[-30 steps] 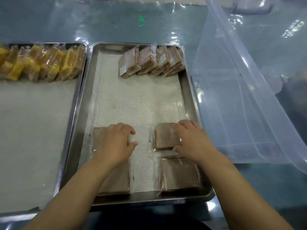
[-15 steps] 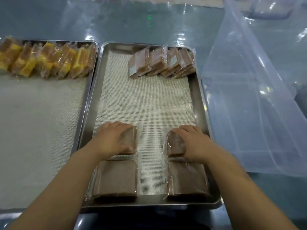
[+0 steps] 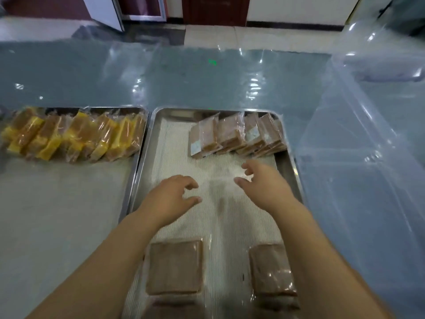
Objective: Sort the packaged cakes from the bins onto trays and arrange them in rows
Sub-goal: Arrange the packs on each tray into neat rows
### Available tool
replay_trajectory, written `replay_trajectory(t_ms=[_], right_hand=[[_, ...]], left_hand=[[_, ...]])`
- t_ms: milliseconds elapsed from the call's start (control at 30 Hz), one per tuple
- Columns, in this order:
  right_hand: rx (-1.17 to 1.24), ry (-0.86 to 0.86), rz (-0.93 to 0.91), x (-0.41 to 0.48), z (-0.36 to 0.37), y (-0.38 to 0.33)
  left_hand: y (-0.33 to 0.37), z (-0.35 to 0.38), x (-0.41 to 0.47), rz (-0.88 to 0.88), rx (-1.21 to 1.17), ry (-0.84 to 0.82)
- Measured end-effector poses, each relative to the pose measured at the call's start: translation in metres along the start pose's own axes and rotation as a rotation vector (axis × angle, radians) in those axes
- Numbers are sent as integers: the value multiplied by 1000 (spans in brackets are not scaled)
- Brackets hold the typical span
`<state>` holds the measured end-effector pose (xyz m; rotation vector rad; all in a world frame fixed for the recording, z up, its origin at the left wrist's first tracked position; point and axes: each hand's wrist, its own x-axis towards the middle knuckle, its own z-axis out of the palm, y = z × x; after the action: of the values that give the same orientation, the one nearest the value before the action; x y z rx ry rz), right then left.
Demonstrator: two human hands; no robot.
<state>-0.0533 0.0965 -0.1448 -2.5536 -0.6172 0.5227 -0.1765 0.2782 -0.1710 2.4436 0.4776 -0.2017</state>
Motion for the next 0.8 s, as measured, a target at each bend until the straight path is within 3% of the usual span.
replay_trajectory(t_ms=[167, 233, 500, 633, 800], right_hand=[[117, 324, 23, 53, 4, -15], [136, 376, 15, 72, 3, -18], [-98, 234, 111, 123, 10, -16], [13, 267, 122, 122, 14, -12], [340, 375, 49, 109, 21, -8]], left_hand=[[-2, -12, 54, 49, -15, 89], [-5, -10, 75, 82, -19, 124], [-11, 12, 136, 46, 8, 168], [-20, 17, 140, 75, -72, 222], [-25, 6, 113, 54, -359, 353]])
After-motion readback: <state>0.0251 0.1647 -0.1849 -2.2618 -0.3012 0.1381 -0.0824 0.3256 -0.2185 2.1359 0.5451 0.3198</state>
